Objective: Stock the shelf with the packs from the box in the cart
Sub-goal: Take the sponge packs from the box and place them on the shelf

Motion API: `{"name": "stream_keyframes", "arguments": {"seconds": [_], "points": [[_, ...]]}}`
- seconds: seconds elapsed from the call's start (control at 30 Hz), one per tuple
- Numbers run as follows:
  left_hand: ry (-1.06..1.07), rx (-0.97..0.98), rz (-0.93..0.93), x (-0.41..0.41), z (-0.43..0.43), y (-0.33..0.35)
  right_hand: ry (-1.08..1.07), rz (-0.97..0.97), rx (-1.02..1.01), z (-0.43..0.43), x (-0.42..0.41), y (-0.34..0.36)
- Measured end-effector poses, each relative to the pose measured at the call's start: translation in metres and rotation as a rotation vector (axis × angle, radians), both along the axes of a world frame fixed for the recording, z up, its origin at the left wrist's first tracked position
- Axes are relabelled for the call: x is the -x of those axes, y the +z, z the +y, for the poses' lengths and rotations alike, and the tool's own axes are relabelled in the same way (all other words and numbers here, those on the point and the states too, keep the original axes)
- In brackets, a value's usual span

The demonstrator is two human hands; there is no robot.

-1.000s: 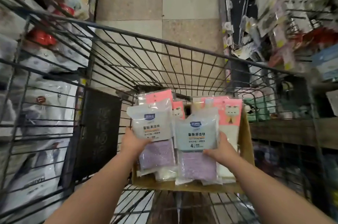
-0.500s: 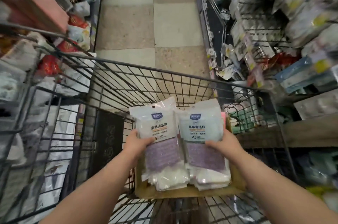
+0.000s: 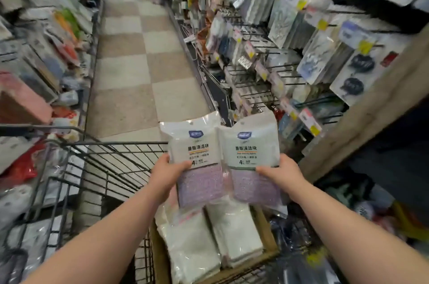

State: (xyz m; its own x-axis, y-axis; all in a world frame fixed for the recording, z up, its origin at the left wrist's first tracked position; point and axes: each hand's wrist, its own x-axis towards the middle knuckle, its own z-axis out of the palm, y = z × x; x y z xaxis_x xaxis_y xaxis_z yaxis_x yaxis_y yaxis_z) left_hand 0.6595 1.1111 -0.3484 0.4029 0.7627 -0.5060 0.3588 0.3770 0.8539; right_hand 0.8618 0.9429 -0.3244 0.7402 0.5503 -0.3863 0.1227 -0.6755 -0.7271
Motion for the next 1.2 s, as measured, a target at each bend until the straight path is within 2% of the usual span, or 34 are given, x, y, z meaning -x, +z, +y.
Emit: {"name": "stream_keyframes", "arguments": {"seconds": [0.2,0.4,0.57,0.9,1.07,1.2], "points": [[-0.071,-0.091,-0.1,-0.033,-0.042,0.048,-0.168,-0.083,-0.09,-0.066,-0.006,0.053],[-0.221,-0.159,-0.225,-0.068,-0.126,0.099,-0.285,-0.172,-0.248,-0.176,-0.003,0.109],[-0.343,-0.238,-0.281,-0.089,-0.233,0.134,-0.442,-0.261,-0.32,-0.305,0.014,0.139],[-0.669,-0.175,-0.45,-0.122,-0.491,0.164,-0.84,-0.349,-0.271,-0.578,0.064,0.169],[-0.794,-0.098,-0.472,-0.141,-0.586,0.172,-0.992,-0.367,-0.28,-0.668,0.071,0.165],[-0.874,-0.129,-0.467,-0.18,-0.631,0.173,-1.063,-0.381,-0.284,-0.717,0.058,0.163]]}}
